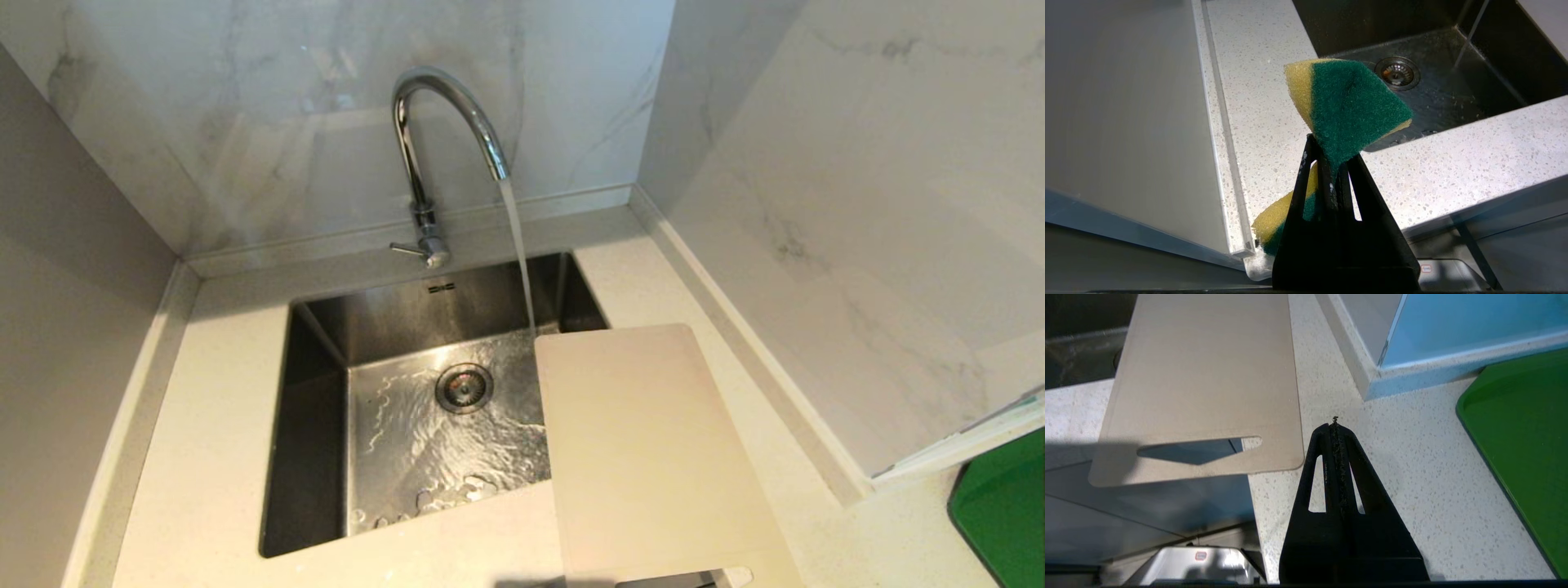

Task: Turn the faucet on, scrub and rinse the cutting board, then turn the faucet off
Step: Pick up the cutting board

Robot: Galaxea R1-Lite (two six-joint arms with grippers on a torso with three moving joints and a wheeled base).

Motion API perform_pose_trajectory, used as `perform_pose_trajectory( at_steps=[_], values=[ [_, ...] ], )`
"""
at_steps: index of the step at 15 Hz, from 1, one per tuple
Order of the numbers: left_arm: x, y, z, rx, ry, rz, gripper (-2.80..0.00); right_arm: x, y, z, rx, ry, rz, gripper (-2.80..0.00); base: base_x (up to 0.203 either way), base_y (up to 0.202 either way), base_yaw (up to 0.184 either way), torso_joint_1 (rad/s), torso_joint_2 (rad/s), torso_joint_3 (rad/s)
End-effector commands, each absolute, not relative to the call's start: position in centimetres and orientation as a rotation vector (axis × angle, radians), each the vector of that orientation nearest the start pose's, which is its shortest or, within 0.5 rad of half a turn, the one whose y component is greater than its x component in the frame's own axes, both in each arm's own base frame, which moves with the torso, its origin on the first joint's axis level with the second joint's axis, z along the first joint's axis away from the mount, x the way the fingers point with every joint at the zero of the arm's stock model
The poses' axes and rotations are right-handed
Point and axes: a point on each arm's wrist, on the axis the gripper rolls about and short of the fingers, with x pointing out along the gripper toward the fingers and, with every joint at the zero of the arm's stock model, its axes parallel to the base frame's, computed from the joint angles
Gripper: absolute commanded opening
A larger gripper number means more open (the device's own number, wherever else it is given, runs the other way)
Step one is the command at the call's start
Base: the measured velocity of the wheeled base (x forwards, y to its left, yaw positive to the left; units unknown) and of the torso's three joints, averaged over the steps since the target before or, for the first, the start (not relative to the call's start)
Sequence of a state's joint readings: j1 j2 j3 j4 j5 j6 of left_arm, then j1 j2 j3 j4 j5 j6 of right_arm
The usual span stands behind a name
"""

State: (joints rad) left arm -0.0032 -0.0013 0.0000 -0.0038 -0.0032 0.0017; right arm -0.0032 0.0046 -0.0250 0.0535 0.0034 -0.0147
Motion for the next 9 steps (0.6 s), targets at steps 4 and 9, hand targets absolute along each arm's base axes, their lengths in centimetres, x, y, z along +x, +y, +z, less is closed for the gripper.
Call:
perform_pose_trajectory(
  at_steps=[4, 9],
  values=[
    [-2.3, 0.0, 7.5, 0.002, -0.005, -0.006, -2.8, -3.4, 0.2, 13.5, -0.016, 0.071, 0.067, -2.8, 0.0, 0.0, 0.0, 0.0, 0.0, 0.0],
    [-2.3, 0.0, 7.5, 0.002, -0.005, -0.006, -2.8, -1.4, 0.3, 18.4, -0.002, 0.182, 0.137, -2.8, 0.0, 0.0, 0.0, 0.0, 0.0, 0.0]
  ],
)
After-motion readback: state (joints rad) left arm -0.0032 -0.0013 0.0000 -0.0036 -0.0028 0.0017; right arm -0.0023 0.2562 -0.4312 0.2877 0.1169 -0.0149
